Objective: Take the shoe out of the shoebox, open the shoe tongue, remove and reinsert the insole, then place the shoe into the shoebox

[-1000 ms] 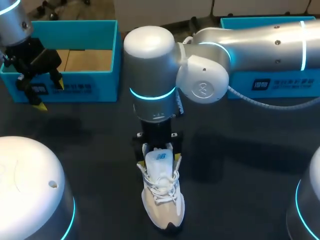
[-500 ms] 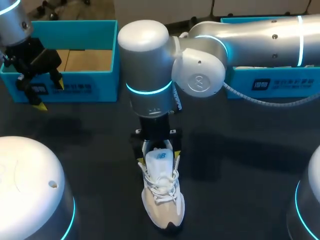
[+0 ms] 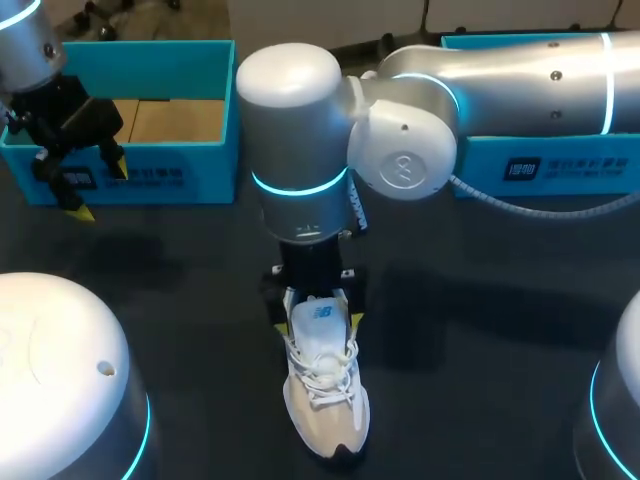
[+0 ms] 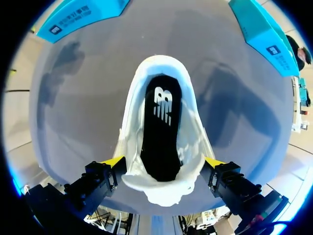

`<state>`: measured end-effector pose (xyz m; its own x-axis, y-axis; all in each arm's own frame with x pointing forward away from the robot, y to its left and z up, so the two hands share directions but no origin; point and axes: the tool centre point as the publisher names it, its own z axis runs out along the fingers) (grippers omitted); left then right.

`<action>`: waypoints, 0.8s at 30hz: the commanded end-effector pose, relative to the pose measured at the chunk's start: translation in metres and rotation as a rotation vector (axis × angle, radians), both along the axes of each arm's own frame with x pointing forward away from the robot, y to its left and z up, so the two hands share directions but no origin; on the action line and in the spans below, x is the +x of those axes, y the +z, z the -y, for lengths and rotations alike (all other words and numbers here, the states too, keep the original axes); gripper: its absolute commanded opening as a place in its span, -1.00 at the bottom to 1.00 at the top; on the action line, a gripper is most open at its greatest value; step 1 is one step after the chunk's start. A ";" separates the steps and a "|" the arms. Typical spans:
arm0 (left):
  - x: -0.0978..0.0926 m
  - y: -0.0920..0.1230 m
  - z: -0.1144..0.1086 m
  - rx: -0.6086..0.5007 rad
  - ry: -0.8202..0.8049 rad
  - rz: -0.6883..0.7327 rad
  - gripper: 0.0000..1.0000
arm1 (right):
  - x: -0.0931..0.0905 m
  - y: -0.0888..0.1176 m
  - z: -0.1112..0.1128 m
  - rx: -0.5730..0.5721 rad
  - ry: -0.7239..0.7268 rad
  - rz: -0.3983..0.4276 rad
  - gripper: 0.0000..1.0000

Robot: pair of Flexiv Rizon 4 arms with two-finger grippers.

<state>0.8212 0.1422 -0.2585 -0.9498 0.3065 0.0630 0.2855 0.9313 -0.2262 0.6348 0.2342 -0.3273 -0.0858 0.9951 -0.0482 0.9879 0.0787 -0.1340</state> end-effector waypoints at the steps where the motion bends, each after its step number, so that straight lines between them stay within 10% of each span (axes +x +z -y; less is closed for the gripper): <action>1: 0.000 0.001 0.000 0.002 -0.001 -0.001 1.00 | -0.009 0.003 0.001 0.002 -0.011 0.008 1.00; 21: 0.000 0.001 0.000 0.002 -0.001 -0.001 1.00 | -0.070 0.027 0.007 0.032 -0.058 -0.029 0.98; 22: 0.000 0.001 0.000 0.002 -0.001 -0.001 1.00 | -0.071 0.027 0.009 0.025 -0.066 -0.026 -0.02; 24: 0.000 0.001 0.000 0.002 -0.001 -0.001 1.00 | -0.072 0.027 0.011 0.016 -0.053 -0.012 -0.44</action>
<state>0.8212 0.1422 -0.2585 -0.9498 0.3065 0.0630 0.2855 0.9313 -0.2262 0.5693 0.2233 -0.3024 -0.0384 0.9990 -0.0235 0.9854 0.0339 -0.1671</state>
